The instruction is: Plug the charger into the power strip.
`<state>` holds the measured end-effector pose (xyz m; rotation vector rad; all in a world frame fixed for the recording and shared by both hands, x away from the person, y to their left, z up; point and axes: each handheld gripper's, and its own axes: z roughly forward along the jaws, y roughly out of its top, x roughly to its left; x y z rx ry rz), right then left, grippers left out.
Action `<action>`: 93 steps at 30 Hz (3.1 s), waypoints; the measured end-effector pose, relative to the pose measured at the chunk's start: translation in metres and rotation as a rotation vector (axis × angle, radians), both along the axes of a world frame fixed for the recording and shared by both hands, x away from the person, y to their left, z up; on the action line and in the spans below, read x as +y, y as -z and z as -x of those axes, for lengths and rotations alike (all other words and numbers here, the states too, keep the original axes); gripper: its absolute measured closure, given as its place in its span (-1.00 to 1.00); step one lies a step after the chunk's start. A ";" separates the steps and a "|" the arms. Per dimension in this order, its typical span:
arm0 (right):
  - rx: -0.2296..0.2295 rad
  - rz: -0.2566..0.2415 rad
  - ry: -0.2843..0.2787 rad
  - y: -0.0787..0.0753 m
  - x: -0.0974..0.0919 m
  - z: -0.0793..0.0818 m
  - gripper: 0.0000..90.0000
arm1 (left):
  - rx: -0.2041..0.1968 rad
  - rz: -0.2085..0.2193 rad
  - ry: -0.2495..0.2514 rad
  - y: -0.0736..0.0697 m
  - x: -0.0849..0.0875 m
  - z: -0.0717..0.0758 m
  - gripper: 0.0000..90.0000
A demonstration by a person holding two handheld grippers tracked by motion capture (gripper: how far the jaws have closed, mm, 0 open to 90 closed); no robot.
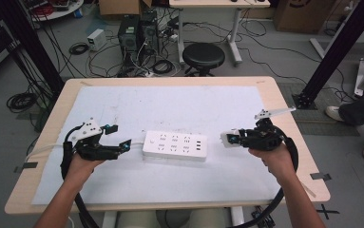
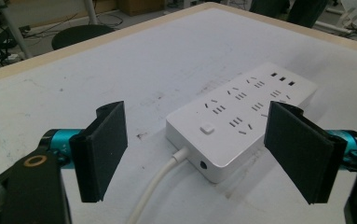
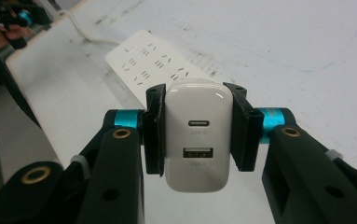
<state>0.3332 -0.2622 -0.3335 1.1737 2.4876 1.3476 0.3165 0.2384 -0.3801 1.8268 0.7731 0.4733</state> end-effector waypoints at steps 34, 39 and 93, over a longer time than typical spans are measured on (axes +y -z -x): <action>-0.048 0.252 -0.213 -0.023 0.070 -0.050 0.41 | -0.007 0.013 -0.042 0.005 0.018 0.004 -0.52; -0.037 0.266 -0.243 -0.019 0.077 -0.059 0.41 | 0.003 0.007 -0.046 0.007 0.019 0.006 -0.52; -0.046 0.640 -0.605 0.019 0.167 -0.091 0.42 | 0.020 0.011 -0.057 0.019 0.029 0.008 -0.52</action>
